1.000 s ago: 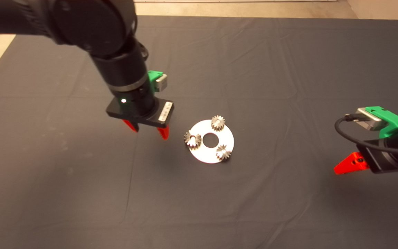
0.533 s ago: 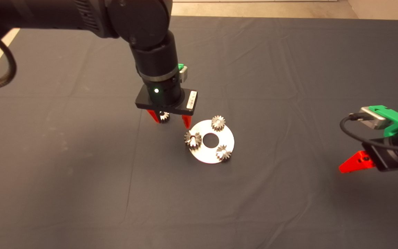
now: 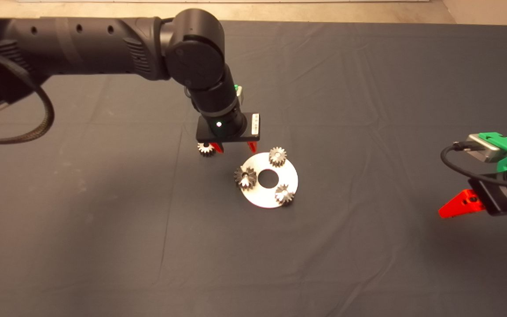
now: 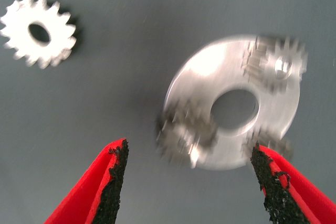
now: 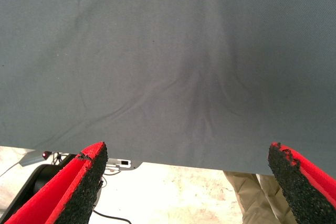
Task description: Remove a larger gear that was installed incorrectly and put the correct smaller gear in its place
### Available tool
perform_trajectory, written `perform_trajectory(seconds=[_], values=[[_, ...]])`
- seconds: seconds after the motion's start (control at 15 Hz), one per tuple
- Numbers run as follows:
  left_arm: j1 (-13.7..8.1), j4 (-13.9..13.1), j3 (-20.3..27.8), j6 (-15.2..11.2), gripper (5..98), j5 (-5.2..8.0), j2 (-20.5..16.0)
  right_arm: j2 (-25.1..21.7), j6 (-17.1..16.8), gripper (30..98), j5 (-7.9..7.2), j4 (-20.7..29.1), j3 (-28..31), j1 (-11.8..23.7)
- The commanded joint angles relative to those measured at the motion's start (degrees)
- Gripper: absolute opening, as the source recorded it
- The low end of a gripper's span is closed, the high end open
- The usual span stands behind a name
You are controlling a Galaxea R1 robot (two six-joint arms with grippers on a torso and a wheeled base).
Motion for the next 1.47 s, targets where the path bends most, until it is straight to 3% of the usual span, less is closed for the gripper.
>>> perform_trajectory(seconds=[0.0, 0.27, 0.4, 0.53, 0.6, 1.4], values=[[1.9, 1.5, -4.0, 0.0, 59.6, -0.48, 3.8, 0.1, -0.2, 81.3, -0.06, 1.6, 0.0, 0.8], [2.0, 1.8, -3.3, -0.4, 59.6, 0.18, 5.2, 0.1, -0.2, 81.3, -0.06, 1.7, -0.6, 1.1], [2.0, 4.4, -2.1, -0.4, 59.7, 1.54, 5.2, 0.1, -0.2, 81.3, -0.06, 2.5, -0.5, 1.1], [2.0, 4.9, -1.1, -0.4, 59.4, 6.31, 5.0, 0.1, -0.2, 81.3, -0.06, 2.8, -0.5, 1.2], [2.0, 4.8, -0.5, -0.4, 56.9, 7.6, 4.6, 0.1, -0.2, 81.3, -0.06, 2.8, -0.4, 1.2], [2.4, 4.4, 1.5, -1.8, 60.1, 7.83, 4.2, 0.1, -0.2, 81.3, -0.03, 3.3, -0.3, 1.6]])
